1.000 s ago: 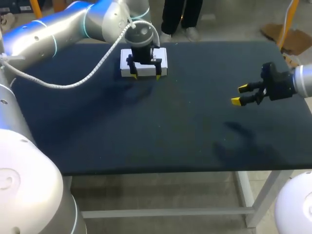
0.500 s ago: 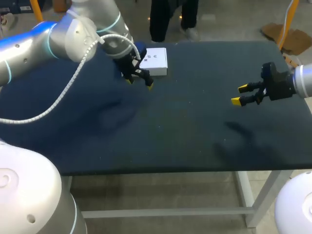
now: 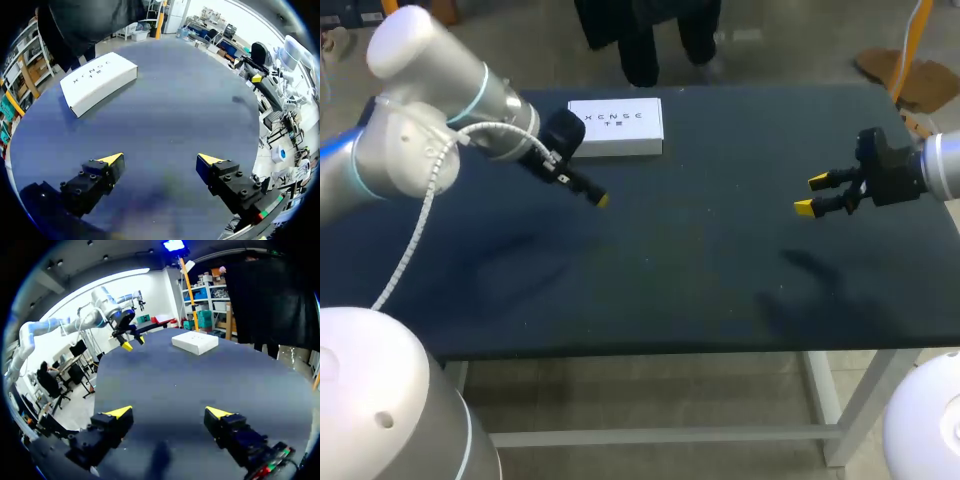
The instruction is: Assemble the packaging by folding the flat box into shape, placing the metal phone stand inside, and closing the box properly
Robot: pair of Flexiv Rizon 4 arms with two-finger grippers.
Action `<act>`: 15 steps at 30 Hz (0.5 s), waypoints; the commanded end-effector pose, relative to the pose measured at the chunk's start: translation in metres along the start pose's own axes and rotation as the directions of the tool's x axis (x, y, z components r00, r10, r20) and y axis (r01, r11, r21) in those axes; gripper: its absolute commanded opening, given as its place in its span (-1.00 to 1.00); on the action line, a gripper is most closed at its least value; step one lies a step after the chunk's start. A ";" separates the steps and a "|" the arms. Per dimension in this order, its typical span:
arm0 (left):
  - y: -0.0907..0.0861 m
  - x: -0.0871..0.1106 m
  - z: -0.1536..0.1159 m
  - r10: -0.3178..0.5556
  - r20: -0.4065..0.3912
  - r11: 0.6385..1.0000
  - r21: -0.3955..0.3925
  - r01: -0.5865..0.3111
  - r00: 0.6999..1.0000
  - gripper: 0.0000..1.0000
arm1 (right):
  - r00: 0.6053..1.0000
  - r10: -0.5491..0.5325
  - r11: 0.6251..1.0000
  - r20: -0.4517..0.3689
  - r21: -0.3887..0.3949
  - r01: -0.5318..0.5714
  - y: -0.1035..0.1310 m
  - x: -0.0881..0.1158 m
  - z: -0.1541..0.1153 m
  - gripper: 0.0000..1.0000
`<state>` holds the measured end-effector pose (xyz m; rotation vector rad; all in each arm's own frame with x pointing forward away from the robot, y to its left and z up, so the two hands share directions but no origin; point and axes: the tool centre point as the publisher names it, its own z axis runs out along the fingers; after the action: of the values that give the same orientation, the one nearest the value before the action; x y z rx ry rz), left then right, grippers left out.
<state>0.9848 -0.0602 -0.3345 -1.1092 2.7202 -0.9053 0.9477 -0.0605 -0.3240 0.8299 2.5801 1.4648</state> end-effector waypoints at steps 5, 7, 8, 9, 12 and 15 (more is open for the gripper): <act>0.014 0.005 -0.019 0.011 -0.012 0.959 0.284 -0.007 1.000 1.00 | 1.000 -0.001 1.000 -0.005 -0.005 0.001 -0.001 -0.001 -0.001 1.00; 0.015 0.005 -0.022 0.020 -0.008 0.957 0.290 -0.017 1.000 1.00 | 1.000 -0.001 1.000 -0.005 -0.005 0.001 -0.001 -0.001 -0.001 1.00; 0.015 0.005 -0.023 0.030 -0.008 0.954 0.298 -0.026 1.000 1.00 | 1.000 -0.001 1.000 -0.005 -0.005 0.001 -0.001 -0.001 -0.001 1.00; 0.016 0.005 -0.025 0.039 -0.012 0.952 0.305 -0.034 0.999 1.00 | 1.000 -0.001 1.000 -0.005 -0.005 0.001 -0.001 -0.001 -0.001 1.00; 0.017 0.006 -0.029 0.061 0.013 0.943 0.326 -0.062 0.998 1.00 | 1.000 -0.001 1.000 -0.005 -0.005 0.001 -0.001 -0.001 -0.001 1.00; 0.018 0.006 -0.033 0.087 0.030 0.935 0.342 -0.092 0.996 1.00 | 1.000 -0.001 1.000 -0.005 -0.005 0.001 -0.001 -0.001 -0.001 1.00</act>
<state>0.9693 -0.0397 -0.3165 -0.9321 2.5174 -1.2054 0.9476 -0.0605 -0.3240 0.8298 2.5803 1.4647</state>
